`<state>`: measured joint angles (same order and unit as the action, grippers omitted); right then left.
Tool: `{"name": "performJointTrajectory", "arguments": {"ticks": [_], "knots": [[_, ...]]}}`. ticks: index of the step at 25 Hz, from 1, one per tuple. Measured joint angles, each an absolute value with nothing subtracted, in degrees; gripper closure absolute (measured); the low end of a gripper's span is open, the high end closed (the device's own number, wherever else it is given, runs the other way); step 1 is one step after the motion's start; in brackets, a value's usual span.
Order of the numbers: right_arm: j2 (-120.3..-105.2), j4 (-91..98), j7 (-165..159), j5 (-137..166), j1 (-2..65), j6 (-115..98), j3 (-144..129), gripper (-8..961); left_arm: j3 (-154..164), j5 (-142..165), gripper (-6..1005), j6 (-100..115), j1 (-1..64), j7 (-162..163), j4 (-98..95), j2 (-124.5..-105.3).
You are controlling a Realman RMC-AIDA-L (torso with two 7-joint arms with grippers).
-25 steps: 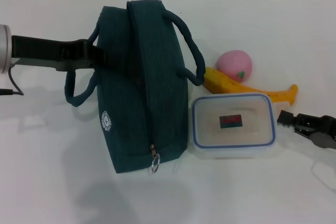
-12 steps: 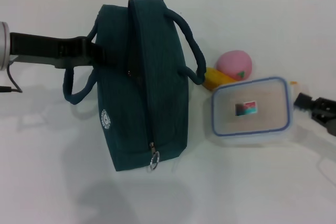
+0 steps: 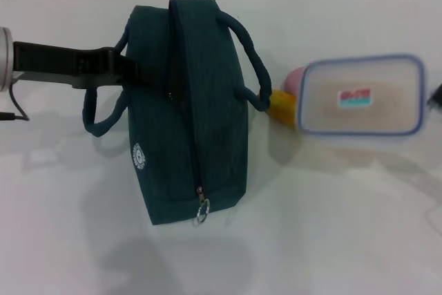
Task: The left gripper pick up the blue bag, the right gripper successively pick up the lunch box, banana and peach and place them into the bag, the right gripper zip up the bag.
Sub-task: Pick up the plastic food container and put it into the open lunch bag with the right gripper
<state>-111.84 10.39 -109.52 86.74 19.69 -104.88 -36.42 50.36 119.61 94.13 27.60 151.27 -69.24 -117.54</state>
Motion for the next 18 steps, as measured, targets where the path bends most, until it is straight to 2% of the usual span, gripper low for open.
{"name": "performJointTrajectory", "arguments": {"ticks": [6, 18], "knots": [[-112.43, 10.36, -110.39, 86.73, 20.94, -113.87, -26.73, 860, 50.36, 119.60, 970, 94.22, 27.71, 151.01, -68.52, -117.19], [-114.60, 10.95, -110.18, 86.76, 31.96, -114.36, -23.80, 857, 50.91, 117.71, 969, 97.44, 31.95, 148.20, -62.65, -118.09]]}}
